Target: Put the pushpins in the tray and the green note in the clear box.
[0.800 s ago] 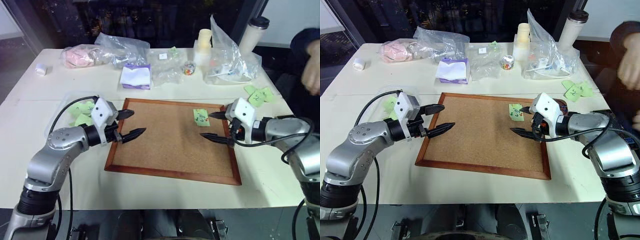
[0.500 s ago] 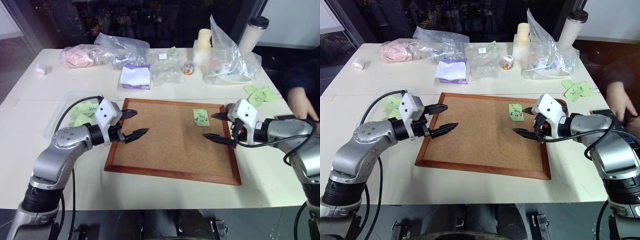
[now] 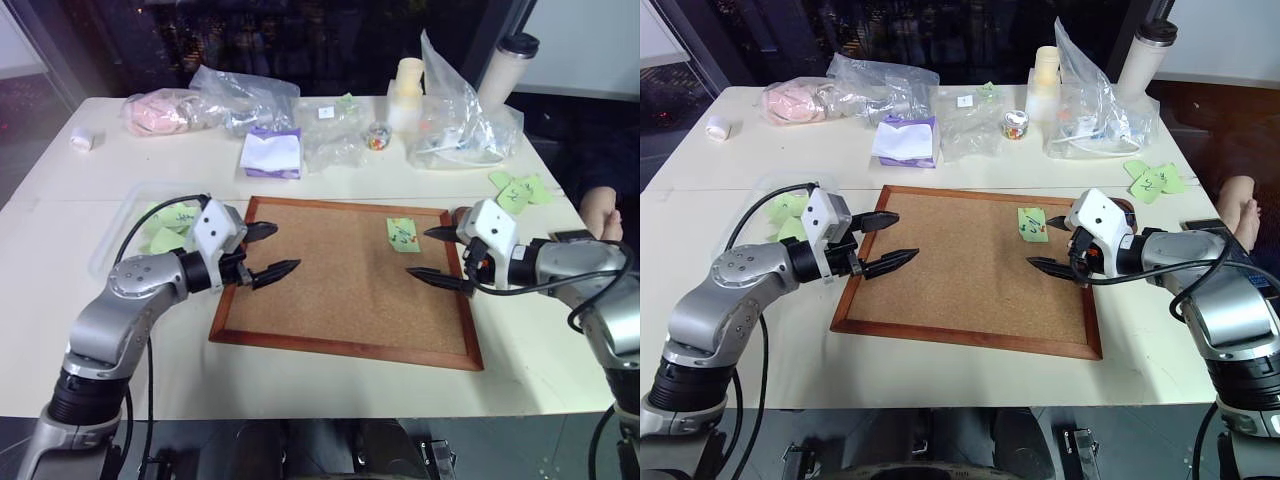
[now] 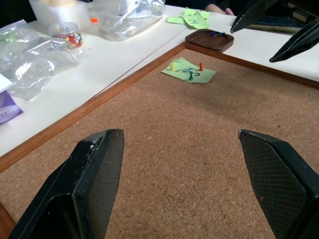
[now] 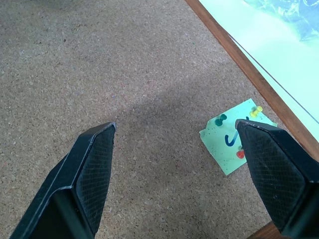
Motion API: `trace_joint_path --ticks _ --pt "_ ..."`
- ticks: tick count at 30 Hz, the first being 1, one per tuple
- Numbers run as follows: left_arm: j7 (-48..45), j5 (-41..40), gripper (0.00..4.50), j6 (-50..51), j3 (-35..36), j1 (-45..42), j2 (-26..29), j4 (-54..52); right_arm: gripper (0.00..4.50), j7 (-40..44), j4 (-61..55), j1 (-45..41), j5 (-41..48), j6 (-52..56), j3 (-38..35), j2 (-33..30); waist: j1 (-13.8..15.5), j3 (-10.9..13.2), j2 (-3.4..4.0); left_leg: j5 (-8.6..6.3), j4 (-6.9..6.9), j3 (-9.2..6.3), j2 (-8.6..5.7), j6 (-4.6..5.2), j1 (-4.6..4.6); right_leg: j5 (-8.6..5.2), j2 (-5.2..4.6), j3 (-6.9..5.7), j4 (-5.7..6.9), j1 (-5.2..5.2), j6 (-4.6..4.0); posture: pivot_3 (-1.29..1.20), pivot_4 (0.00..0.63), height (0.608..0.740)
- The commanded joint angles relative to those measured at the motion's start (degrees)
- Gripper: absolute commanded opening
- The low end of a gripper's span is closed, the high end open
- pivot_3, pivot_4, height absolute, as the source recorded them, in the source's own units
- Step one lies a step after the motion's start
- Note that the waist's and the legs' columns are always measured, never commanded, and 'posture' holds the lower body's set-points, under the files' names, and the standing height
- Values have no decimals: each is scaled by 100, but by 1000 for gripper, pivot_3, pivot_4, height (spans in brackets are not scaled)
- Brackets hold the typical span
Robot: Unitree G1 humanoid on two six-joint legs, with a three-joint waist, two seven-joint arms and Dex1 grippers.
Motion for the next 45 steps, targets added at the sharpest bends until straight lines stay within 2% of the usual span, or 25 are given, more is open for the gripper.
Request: trace_joint_path --ticks 1,6,7,9,14,15,21,28,35,40,45 --pt "-1 -37 4031 -52 -19 -40 -27 -117 3986 20 -166 -2 21 -51 -155 -94 0 0 0 0 0 0 0 0 0 0 0 0 0 0 0 0 150 740" --pt "10 37 4031 -72 -79 -74 -67 -48 3986 27 -173 8 22 -50 -163 -101 0 0 0 0 0 0 0 0 0 0 0 0 0 0 0 0 150 740" --pt "3 45 3796 -108 -95 -78 -90 -16 3986 20 -174 14 24 -46 -168 -96 0 0 0 0 0 0 0 0 0 0 0 0 0 0 0 0 150 740" --pt "-7 63 3129 -161 -169 -99 -165 64 3986 -8 -165 23 19 -46 -175 -72 1 0 0 0 0 0 0 0 0 0 0 0 0 0 0 0 150 740" --pt "-150 289 733 -412 -533 -204 -281 221 3986 -197 -62 -61 209 123 -301 150 2 0 0 0 0 0 -1 0 0 0 0 0 0 0 0 0 150 740" --pt "-174 329 135 -470 -609 -237 -333 312 3986 -239 -21 -90 223 146 -313 199 3 0 0 0 1 0 -1 0 0 0 0 0 0 0 0 0 150 740" --pt "-107 806 59 -1000 -1207 -384 -927 1068 3986 -719 336 -455 180 314 -270 634 4 0 0 0 2 1 -3 0 0 0 0 0 0 2 0 0 150 740" --pt "179 1424 59 -1817 -1481 -441 -1594 2184 3986 -1422 1284 -1302 -285 370 104 1274 -9 -2 3 1 3 2 -3 0 2 0 3 1 4 0 0 0 150 740" --pt "190 1652 59 -2106 -1534 -202 -1720 2537 3986 -1683 2716 -1970 -751 14 453 1880 -3 -4 6 1 3 7 -3 -1 2 1 -1 1 6 0 1 0 150 740" --pt "189 1705 0 -2150 -1527 -130 -1705 2512 1667 -1655 3345 -2265 -993 -271 556 2053 -12 -9 14 1 3 9 -2 -1 3 1 -2 1 6 -1 1 0 150 740" --pt "224 1713 0 -2155 -1497 -108 -1705 2478 1667 -1566 3768 -2359 -1131 -502 598 2139 -15 -10 16 1 3 9 -1 -1 4 1 -2 2 7 0 1 0 150 740"
